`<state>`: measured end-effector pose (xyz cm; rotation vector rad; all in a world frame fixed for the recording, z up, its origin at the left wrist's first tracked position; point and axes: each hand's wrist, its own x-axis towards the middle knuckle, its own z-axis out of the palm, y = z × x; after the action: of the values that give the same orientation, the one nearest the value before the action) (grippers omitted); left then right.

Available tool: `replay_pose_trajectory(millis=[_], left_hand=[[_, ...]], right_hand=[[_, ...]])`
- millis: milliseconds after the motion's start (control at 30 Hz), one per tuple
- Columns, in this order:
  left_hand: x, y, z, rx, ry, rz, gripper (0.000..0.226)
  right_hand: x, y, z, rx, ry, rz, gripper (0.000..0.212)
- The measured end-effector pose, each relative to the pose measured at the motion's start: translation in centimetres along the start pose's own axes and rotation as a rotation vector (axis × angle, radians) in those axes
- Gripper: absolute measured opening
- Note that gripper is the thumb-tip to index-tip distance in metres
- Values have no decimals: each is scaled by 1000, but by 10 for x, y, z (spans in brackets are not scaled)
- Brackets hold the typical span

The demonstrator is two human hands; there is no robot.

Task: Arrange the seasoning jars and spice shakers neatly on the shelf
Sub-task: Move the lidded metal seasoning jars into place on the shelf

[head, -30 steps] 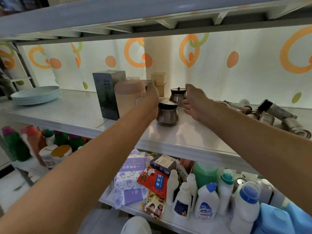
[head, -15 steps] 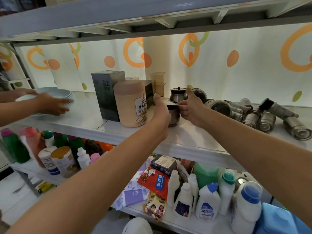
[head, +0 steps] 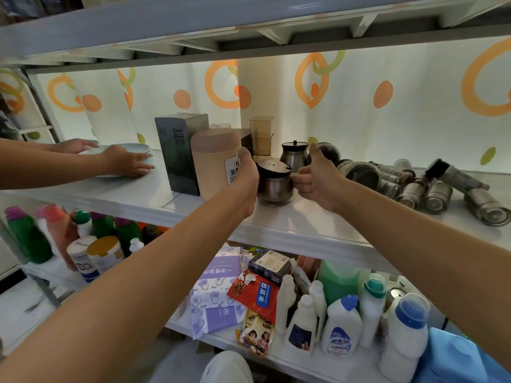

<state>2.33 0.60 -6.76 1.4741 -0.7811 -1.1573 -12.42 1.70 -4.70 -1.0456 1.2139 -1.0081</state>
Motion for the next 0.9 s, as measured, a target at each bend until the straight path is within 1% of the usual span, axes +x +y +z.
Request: replay_pose_trajectory(millis=[100,200,233,333,400,500,567,600,733,800,900], left_hand=[[-36,13,-6,28,-87,3,102],[-34,12,-10,41,-127,-1,99],[-33,12,-11,44,-129,-10,99],[-22,9,-15,37,-144,11,98],[-16,8,-20,43,-145,43,95],[-14,0,-22,36,-125,81,82],[-11,-13,-21,-22,-116,75,85],[-13,-19,-19,-64,-103,69,89],[-7,-36,-13,-170,-66,103,115],[-4,-39,-12,-149,-95,129,116],[-6,-36,-13,-102,-124,131,113]], right_hand=[[-4,4,5,8,0,-4,80],[-7,8,9,8,0,-20,83],[-8,11,11,11,4,-35,82],[-5,19,15,40,50,-92,65],[-3,25,17,71,83,-121,67],[0,29,15,91,108,-117,68],[1,29,13,87,135,-92,68],[2,29,12,84,128,-81,71],[5,32,11,69,53,-79,78],[7,34,11,80,57,-79,83],[6,34,10,95,68,-89,87]])
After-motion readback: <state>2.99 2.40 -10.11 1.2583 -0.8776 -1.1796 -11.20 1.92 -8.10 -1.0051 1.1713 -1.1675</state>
